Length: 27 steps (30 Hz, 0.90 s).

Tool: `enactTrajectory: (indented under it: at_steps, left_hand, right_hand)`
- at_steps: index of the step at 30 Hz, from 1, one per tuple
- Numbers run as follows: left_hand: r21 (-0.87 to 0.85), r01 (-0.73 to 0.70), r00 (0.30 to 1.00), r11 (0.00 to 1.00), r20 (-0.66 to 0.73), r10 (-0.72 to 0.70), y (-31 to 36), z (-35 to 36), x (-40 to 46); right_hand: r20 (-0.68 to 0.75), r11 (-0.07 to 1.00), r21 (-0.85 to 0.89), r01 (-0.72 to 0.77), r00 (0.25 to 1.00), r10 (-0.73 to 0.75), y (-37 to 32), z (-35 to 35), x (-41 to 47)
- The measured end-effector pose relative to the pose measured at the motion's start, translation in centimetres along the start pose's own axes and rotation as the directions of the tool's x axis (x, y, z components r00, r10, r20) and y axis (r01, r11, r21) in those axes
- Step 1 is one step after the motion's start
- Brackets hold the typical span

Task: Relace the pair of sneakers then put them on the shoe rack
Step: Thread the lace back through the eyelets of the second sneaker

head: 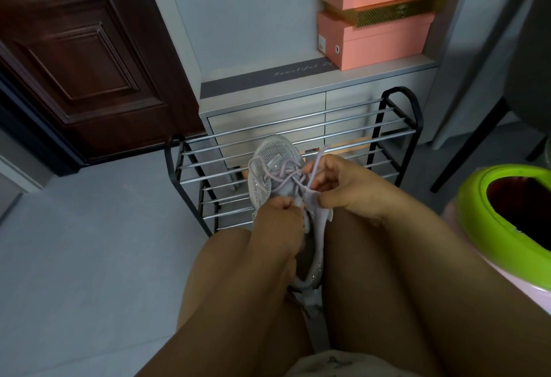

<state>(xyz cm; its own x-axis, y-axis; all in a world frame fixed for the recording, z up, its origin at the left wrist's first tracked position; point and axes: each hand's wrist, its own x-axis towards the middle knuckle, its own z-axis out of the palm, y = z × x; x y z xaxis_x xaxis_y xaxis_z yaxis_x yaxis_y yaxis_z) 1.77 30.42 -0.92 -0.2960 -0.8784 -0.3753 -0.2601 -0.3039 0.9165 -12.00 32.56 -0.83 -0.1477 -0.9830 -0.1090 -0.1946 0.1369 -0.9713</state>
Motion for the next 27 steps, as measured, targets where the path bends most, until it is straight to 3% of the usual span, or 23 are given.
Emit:
enactTrajectory:
  at_steps: [6,12,18,22,27]
  left_hand:
    - [-0.037,0.032,0.977,0.999,0.212,-0.023,0.5,-1.1,-1.8]
    - [0.031,0.108,0.987,0.994,0.114,-0.111,1.7,0.2,-0.8]
    - [0.078,-0.028,0.996,0.997,0.084,0.021,0.5,0.1,0.2]
    - [0.009,-0.001,0.994,1.0,0.112,0.0,0.5,0.1,-0.6]
    - [0.109,-0.073,0.968,0.991,0.249,0.044,0.8,-0.8,-2.4]
  right_hand:
    - [0.011,0.999,0.045,-0.008,1.0,0.007,0.2,-0.5,0.1]
    - [0.054,1.0,0.007,0.023,0.998,-0.024,0.3,-0.4,0.3]
    - [0.037,0.999,0.043,0.01,0.999,-0.012,0.4,-0.2,0.4]
    - [-0.001,0.997,0.071,-0.018,1.0,0.018,0.8,0.0,0.6]
    - [-0.032,0.988,0.146,-0.045,0.998,0.05,1.1,-0.1,0.8]
